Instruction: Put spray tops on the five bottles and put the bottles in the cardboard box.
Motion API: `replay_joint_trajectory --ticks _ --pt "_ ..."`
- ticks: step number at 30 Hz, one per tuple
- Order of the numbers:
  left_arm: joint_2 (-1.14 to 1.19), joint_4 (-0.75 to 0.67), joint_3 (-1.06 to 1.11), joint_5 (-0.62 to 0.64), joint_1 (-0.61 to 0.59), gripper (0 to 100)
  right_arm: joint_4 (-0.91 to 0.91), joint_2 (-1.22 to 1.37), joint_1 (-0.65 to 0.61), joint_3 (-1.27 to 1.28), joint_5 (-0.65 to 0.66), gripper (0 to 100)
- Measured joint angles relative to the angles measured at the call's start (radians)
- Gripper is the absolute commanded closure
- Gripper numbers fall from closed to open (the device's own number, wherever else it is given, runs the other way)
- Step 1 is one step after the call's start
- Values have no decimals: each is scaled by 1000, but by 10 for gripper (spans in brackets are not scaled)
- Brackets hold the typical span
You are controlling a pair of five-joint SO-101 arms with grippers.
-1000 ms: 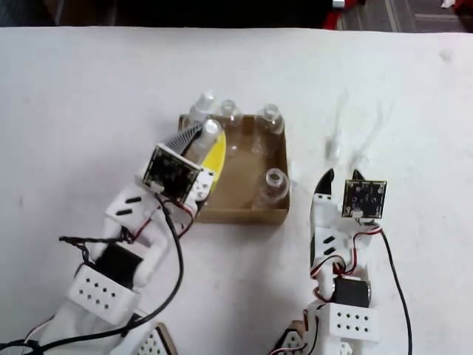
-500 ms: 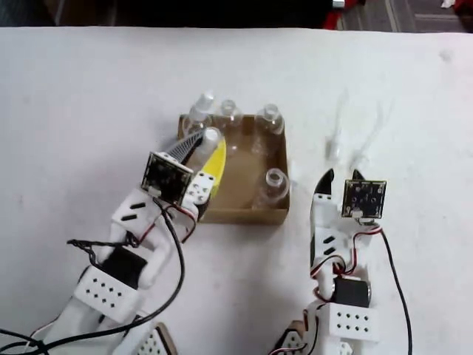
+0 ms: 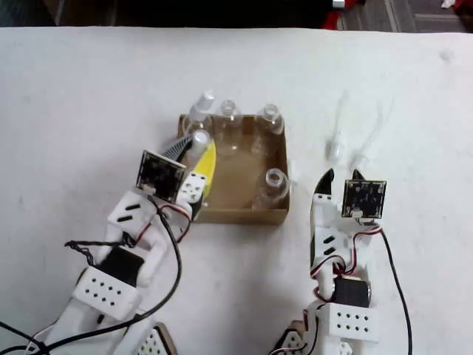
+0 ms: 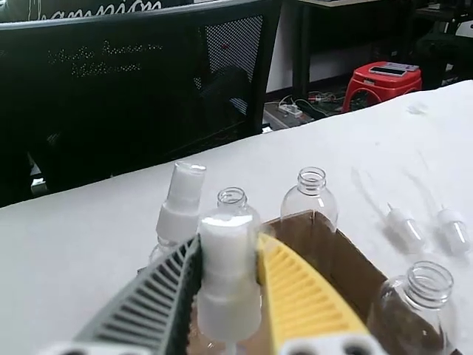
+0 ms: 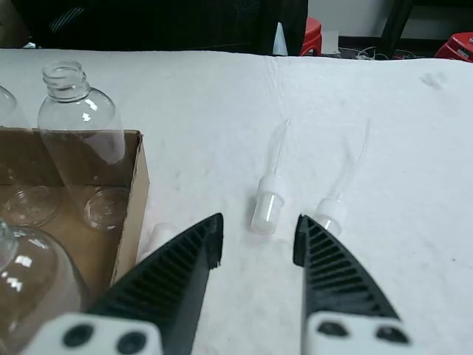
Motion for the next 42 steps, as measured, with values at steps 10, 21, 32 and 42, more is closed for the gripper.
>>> replay_joint_trajectory --ticks 10,21,32,42 --pt "0 29 0 92 -5 805 0 0 0 0 0 861" --pt "-209 104 -2 104 -112 803 0 0 0 0 0 861" --pt "-664 529 -52 107 -129 805 0 0 0 0 0 861" --pt "-511 404 -152 107 -394 805 0 0 0 0 0 861"
